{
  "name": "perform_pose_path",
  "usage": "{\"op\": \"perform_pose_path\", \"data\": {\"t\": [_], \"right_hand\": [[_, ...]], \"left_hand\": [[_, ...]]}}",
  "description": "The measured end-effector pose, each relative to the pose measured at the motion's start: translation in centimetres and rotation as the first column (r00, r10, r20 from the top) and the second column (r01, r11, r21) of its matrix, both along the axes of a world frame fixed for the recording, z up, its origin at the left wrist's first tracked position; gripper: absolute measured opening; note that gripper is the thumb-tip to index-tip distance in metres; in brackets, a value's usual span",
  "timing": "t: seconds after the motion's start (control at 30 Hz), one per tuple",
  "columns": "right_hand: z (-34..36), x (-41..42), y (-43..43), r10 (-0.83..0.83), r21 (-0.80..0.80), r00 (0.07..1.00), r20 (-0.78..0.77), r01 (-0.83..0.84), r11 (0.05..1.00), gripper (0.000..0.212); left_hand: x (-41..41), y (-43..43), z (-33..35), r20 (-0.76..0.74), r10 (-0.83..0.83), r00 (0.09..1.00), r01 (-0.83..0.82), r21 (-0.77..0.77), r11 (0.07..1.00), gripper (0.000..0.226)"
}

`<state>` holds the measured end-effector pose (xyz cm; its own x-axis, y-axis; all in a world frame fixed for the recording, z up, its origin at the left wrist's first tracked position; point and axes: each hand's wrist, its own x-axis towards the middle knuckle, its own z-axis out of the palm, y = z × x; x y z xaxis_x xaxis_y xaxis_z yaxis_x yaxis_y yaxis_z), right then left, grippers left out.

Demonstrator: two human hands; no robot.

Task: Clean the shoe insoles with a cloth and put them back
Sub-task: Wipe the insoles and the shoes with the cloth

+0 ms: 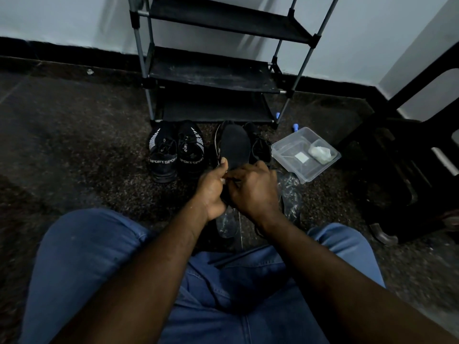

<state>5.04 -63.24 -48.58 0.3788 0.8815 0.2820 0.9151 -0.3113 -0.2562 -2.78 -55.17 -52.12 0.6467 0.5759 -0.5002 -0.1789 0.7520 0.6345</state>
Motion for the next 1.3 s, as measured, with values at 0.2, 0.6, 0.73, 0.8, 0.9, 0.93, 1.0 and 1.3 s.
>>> {"op": "perform_pose_path", "data": {"t": [0.2,0.6,0.73,0.8,0.9,0.93,1.0,1.3], "right_hand": [[-1.2,-0.2,-0.5,0.137,-0.049,0.983,-0.125,-0.144,0.988,0.020],[-0.7,0.3,-3.3,0.139,-0.004,0.990,0.001,-0.139,0.990,0.016],[-1.1,1.4,-3.7,0.043,0.047,0.999,-0.033,-0.042,0.998,0.016],[-1.2,2.0,-3.8,0.000,0.062,0.999,-0.045,0.003,0.998,0.016],[-0.9,2.4,-3.6,-0.039,0.038,0.998,-0.041,0.040,0.998,0.017],[-0.8,2.4,-3.5,-0.043,0.030,0.999,-0.033,0.044,0.999,0.017],[-0.5,2.3,-3.2,-0.044,0.031,0.999,-0.007,0.044,0.999,0.016],[0.6,2.6,-0.7,-0.073,0.048,0.994,0.077,0.069,0.996,0.019]], "left_hand": [[-0.6,0.3,0.6,-0.001,0.052,0.999,-0.052,-0.048,0.997,0.063],[-0.5,0.8,1.1,0.174,0.093,0.980,-0.075,-0.107,0.991,0.070],[-0.7,0.8,1.6,0.219,0.116,0.969,-0.091,-0.121,0.988,0.072],[-0.7,0.9,1.6,0.222,0.117,0.968,-0.090,-0.125,0.988,0.073],[-0.5,1.0,1.2,0.209,0.098,0.973,-0.077,-0.110,0.991,0.072],[-0.4,0.8,1.2,0.200,0.083,0.976,-0.064,-0.098,0.993,0.069],[-0.2,0.6,1.2,0.185,0.043,0.982,-0.031,-0.071,0.997,0.060],[-0.1,0.0,1.0,0.129,-0.007,0.992,0.006,0.006,1.000,0.050]]}}
